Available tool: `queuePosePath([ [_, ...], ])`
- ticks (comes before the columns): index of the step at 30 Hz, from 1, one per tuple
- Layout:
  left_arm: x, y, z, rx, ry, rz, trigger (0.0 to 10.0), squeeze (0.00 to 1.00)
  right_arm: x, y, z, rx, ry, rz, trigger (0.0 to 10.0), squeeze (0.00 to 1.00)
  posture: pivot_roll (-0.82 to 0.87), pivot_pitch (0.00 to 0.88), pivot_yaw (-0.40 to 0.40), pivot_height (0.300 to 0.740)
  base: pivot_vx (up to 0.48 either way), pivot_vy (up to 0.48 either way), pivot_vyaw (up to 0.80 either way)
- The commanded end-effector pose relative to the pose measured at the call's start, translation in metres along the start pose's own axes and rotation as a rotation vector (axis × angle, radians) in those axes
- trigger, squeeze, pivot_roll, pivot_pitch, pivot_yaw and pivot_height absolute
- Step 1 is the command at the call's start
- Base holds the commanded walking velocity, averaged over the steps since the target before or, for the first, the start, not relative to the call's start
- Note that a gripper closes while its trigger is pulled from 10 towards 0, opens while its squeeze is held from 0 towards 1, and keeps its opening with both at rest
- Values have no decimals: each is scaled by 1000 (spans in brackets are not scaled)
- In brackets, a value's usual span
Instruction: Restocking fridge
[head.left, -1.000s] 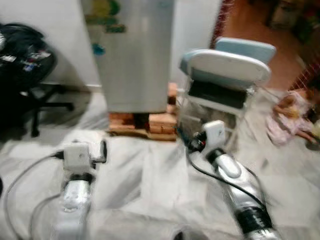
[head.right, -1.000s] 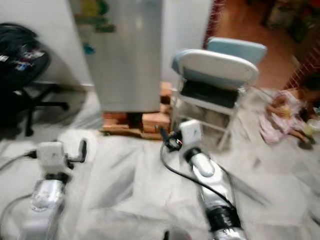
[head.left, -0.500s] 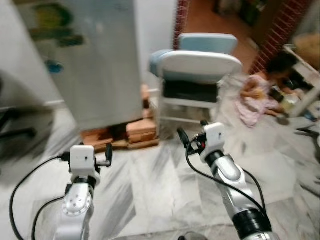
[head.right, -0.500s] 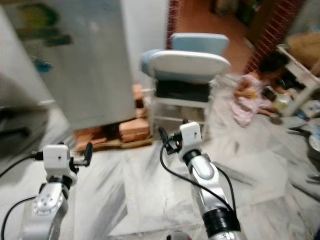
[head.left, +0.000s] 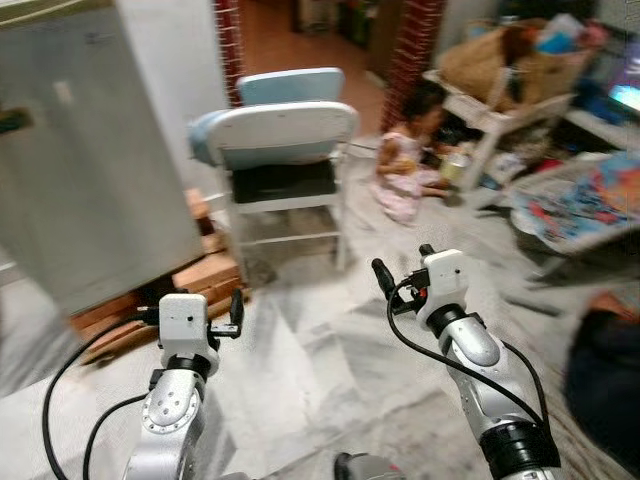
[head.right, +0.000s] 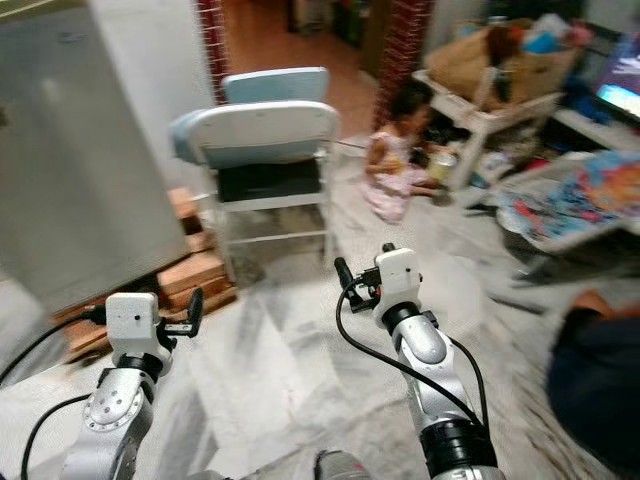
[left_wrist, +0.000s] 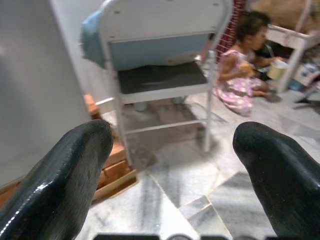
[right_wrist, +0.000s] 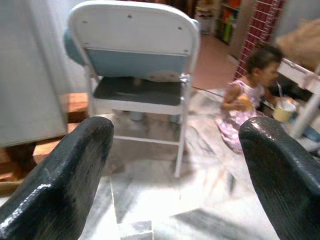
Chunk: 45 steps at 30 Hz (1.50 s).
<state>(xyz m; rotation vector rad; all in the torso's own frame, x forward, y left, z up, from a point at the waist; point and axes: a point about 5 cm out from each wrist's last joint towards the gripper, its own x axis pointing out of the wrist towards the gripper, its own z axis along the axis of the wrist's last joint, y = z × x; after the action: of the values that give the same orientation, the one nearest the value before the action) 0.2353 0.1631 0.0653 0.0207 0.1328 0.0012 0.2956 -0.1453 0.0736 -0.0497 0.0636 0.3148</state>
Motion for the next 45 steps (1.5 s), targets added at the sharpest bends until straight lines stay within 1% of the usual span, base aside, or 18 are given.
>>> queuePosePath([
  [1, 1, 3, 0, -2, 7, -4, 10000, 0, 2, 2, 2, -3, -6, 14, 10000, 0, -45, 47, 32, 740, 0, 0, -800],
  [7, 0, 3, -2, -2, 9, -9, 10000, 0, -1, -1, 2, -7, -6, 5, 10000, 0, -48, 45, 33, 740, 0, 0, -800],
  [10, -2, 6, -3, -2, 12, -3, 10000, 0, -6, -3, 0, -14, 1, 5, 10000, 0, -49, 44, 32, 740, 0, 0, -800],
  [14, -3, 7, -5, -27, 22, 10, 10000, 0, -9, -5, -4, -19, 12, 4, 10000, 0, -50, 43, 33, 740, 0, 0, -800],
  [23, -2, 5, -4, -21, 18, -3, 10000, 0, -8, -2, -3, -12, 12, 5, 10000, 0, -55, 42, 37, 740, 0, 0, -800],
  [32, -3, 4, -5, -28, 19, -18, 10000, 0, -9, -3, -4, -11, 15, 4, 10000, 0, -55, 45, 37, 740, 0, 0, -800],
  [34, -3, 4, -5, -31, 19, -22, 10000, 0, -9, -3, -4, -11, 15, 4, 10000, 0, -54, 46, 38, 740, 0, 270, -800],
  [45, -2, 3, -4, -21, 18, -25, 10000, 0, -7, -1, -3, -11, 14, 6, 10000, 0, -54, 50, 39, 740, 0, 0, -800],
])
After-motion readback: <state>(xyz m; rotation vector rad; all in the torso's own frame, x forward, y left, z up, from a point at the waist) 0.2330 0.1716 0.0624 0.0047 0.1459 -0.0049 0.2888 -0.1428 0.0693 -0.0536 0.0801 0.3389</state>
